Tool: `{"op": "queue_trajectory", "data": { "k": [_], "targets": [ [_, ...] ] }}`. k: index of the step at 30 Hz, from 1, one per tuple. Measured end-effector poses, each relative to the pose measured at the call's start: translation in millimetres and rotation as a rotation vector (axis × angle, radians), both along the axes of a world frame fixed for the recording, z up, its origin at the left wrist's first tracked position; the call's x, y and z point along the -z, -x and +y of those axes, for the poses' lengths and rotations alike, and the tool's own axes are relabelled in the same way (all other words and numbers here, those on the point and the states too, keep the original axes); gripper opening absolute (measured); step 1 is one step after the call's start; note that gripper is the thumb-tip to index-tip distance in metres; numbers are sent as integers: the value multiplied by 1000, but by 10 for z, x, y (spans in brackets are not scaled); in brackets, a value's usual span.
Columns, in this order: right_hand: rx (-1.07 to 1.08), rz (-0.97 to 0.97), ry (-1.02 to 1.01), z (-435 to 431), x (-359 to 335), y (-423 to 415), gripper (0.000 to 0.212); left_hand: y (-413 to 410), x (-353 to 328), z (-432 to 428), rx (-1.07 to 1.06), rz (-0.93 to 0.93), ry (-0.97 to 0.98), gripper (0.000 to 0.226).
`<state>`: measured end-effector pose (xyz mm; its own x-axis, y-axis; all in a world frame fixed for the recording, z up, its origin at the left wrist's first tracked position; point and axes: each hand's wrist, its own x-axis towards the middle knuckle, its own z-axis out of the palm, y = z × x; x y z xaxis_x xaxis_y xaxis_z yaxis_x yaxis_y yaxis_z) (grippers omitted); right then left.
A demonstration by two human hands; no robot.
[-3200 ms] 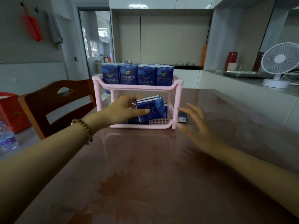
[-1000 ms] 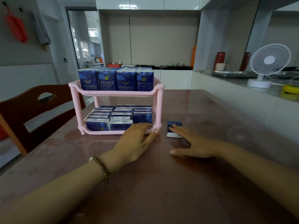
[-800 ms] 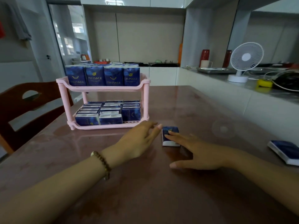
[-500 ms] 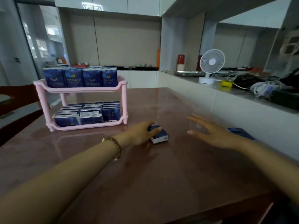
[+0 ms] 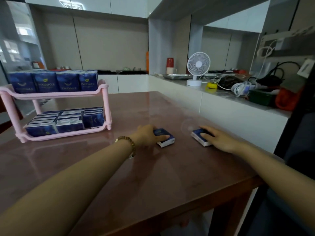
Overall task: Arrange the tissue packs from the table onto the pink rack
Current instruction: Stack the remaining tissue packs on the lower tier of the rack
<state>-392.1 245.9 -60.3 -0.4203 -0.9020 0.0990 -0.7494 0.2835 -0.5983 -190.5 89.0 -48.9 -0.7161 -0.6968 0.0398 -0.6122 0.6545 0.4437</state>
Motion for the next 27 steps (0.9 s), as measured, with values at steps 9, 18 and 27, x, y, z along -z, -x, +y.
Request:
{"op": "queue_trajectory", "data": {
  "k": [9,18,27],
  "targets": [
    [-31,-114,175,-246,145,-365,51,-390,8,-318,-3,402,-215,25],
    [-292,-332,492,-872,-73,-1237,57,-1079,-109,-505,-107,613,-706,33],
    [-590,-314,439,-1644,-23,-1943,66,-1707,-87,-639,-79,617,-615,32]
  ]
}}
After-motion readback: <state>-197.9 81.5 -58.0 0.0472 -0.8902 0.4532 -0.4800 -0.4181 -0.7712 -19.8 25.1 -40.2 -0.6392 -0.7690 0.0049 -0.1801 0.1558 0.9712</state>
